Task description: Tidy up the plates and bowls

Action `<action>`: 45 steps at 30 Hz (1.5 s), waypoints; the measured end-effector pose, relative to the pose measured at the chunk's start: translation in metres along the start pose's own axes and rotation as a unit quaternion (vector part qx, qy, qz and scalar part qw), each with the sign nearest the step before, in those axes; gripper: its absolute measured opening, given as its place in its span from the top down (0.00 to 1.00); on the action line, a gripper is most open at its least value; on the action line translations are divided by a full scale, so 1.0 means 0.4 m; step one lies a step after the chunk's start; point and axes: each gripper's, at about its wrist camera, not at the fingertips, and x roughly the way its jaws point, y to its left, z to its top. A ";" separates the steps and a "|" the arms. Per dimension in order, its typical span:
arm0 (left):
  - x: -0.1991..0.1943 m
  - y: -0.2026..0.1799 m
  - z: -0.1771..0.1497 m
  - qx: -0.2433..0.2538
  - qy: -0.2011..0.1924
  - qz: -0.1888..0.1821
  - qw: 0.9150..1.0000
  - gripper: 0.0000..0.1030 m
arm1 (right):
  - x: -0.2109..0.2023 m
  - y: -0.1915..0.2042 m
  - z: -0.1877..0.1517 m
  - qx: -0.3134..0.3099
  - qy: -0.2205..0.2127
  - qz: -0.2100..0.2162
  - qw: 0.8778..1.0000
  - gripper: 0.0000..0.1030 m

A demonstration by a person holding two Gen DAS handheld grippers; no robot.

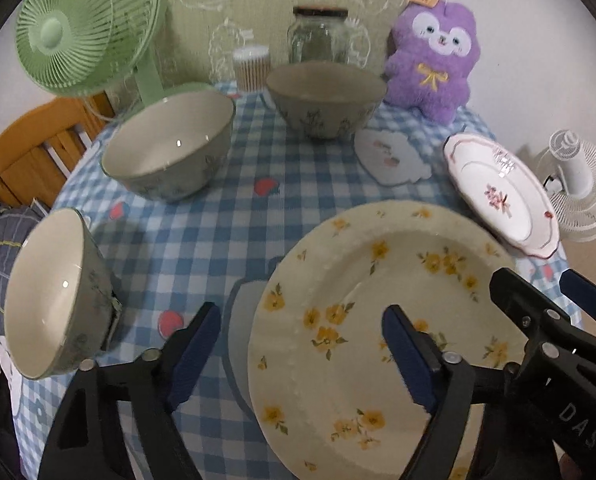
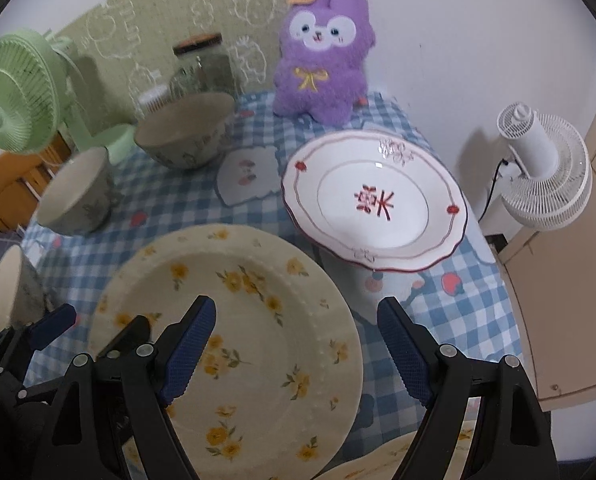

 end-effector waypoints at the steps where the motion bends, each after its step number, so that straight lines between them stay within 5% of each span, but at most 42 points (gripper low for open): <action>1: 0.009 0.000 -0.002 0.000 0.008 -0.001 1.000 0.29 | 0.011 -0.001 -0.004 0.000 0.006 0.002 1.000 0.24; 10: 0.050 0.007 -0.013 -0.009 0.038 -0.018 0.999 0.41 | 0.076 -0.010 -0.020 0.001 0.045 -0.004 0.999 0.32; 27: 0.054 0.000 -0.015 0.001 0.039 -0.005 0.999 0.43 | 0.108 -0.014 -0.018 0.000 0.075 -0.011 0.997 0.39; 45: 0.026 0.054 -0.053 0.000 0.055 0.025 0.998 0.41 | 0.091 0.041 -0.050 -0.028 0.098 0.029 0.994 0.42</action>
